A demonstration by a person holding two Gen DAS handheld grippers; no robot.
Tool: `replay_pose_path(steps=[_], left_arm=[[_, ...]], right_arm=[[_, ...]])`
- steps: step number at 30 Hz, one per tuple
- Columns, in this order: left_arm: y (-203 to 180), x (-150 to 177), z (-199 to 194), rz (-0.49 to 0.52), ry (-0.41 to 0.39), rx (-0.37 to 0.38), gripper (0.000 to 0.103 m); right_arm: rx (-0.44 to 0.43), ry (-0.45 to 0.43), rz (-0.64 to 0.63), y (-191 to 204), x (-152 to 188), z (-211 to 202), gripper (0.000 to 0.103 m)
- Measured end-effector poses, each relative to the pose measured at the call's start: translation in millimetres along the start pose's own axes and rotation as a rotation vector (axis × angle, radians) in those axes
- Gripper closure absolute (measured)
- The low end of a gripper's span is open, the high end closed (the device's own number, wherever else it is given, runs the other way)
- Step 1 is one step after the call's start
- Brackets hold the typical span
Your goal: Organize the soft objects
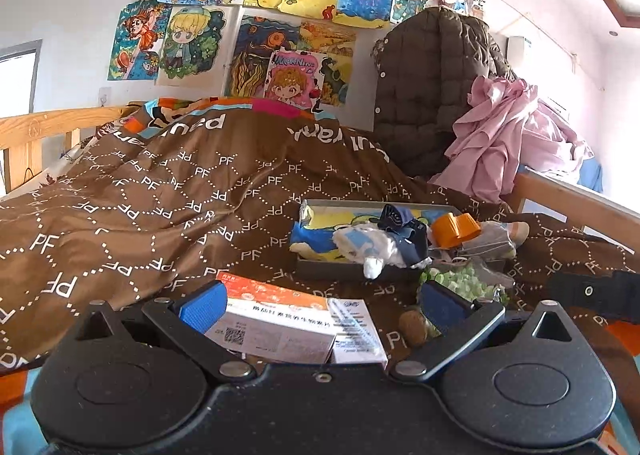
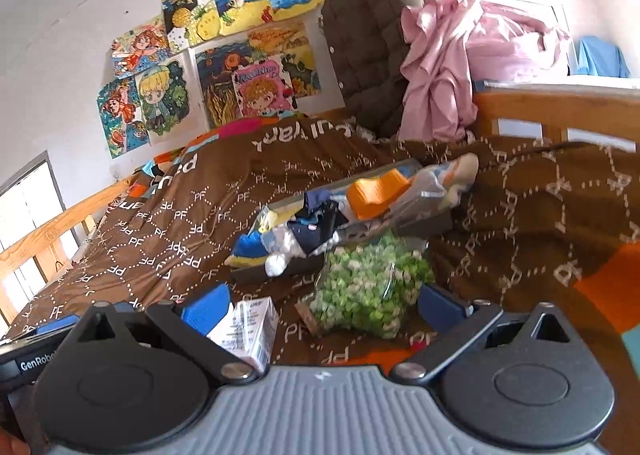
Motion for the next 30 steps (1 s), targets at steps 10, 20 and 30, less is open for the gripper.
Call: replay_pose_path(steps=[10,20,30], left_arm=[[19.0,7.8,0.7,0.01,0.002,-0.042,0.001],[29.9,18.3,12.1,0.011,0.017,-0.034,0.001],[37.1,23.5,20.9,-0.013,0.031,-0.015,0.001]], right_arm=[[-0.008,0.061,0.007,8.9,13.0,12.9,0.0],[0.016,0.084,-0.015,14.1,20.0,23.0,0.0],[0.046,0.082,-0.104,31.4,30.2,35.6,0.0]])
Point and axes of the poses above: each gripper's, at about its wrist camera, not at the fingertips, and z roughly the way its jaws point, y to its left, x to its underside, the point moved 3 cm from there along z, roughly the way its jaws point, and after that the axes turned 7 degrees about y, right-handed, at the moved point
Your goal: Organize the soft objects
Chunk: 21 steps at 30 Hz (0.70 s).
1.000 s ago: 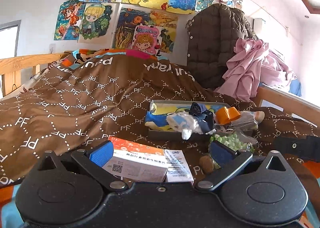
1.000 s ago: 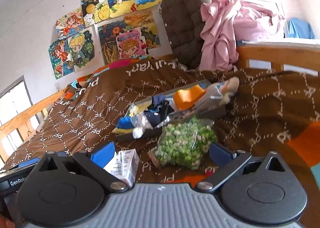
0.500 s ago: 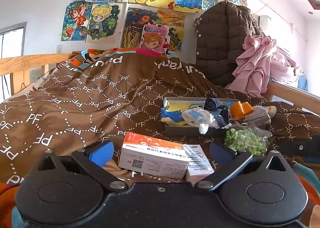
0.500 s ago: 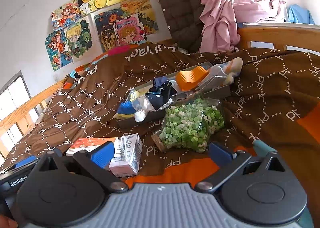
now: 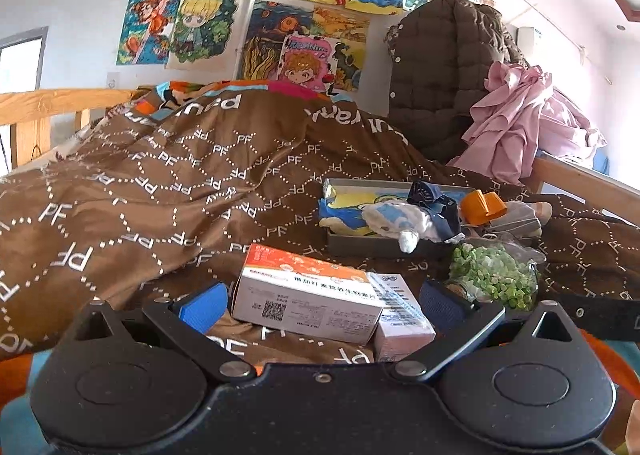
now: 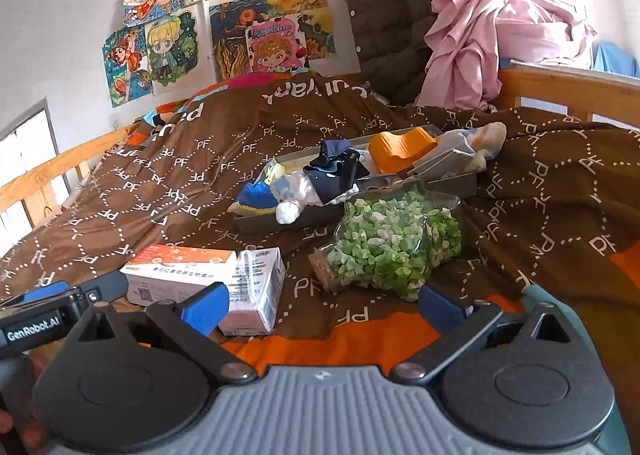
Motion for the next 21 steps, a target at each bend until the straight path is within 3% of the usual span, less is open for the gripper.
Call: replay_pose_path(steps=[10,21], left_arm=[[10.9,8.4,10.4,-0.053,0.065,0.009,0.001],[6.7,12.7,13.5,-0.037,0.086,0.003,0.001]], right_arm=[[0.063,0.031,-0.018,3.5,5.1,11.7,0.0],[0.067,0.044,-0.033,3.3,3.9,14.7,0.0]])
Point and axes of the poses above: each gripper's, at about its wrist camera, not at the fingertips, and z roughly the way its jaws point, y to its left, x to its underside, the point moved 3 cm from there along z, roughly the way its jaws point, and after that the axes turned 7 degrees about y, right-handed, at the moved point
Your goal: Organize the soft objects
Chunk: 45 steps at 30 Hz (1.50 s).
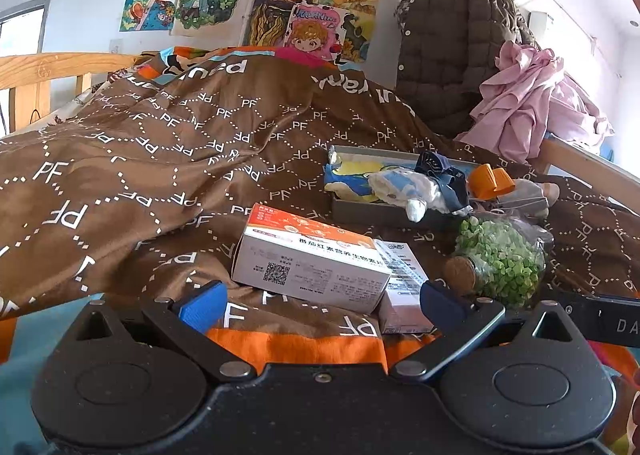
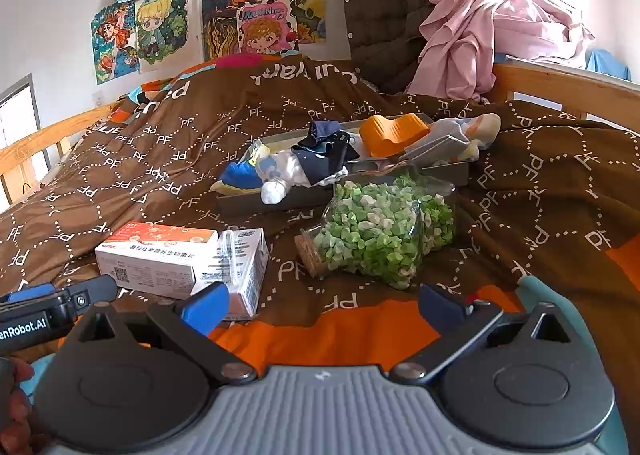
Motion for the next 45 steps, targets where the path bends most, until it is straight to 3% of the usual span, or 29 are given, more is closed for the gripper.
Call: replay_pose_path(steps=[45], left_arm=[[5.1,1.3,-0.4,-0.027,-0.013,-0.023,0.001]], right_arm=[[0.002,0.012,-0.021,1.6,0.3,2.4,0.0]])
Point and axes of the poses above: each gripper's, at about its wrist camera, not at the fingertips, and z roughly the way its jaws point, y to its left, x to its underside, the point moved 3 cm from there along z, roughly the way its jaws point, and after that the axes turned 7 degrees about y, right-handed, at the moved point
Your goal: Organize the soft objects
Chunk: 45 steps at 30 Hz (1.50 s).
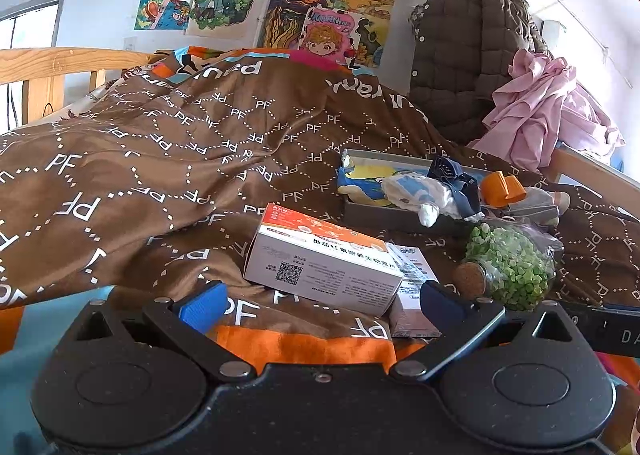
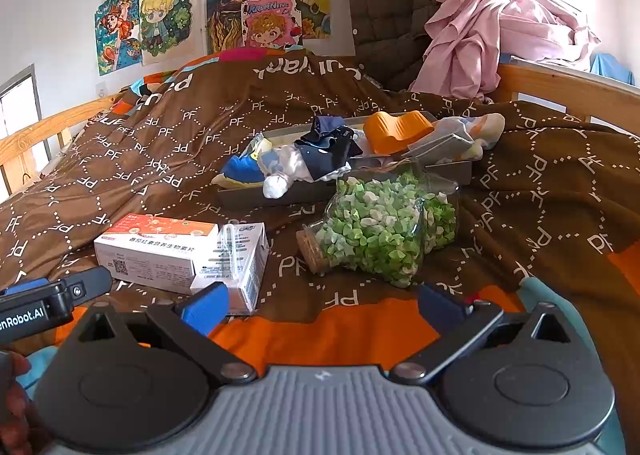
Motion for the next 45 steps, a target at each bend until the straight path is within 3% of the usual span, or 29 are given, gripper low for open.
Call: replay_pose_path(steps=[32,45], left_arm=[[-0.9,3.2,1.3,0.0,0.004,0.004,0.001],[-9.4,6.8,2.9,0.043,0.055,-0.028,0.001]], right_arm=[[0.0,-0.001,0.003,-1.9,-0.6,0.6,0.0],[-0.001,-0.002,0.003,-2.6,-1.7,0.1,0.0]])
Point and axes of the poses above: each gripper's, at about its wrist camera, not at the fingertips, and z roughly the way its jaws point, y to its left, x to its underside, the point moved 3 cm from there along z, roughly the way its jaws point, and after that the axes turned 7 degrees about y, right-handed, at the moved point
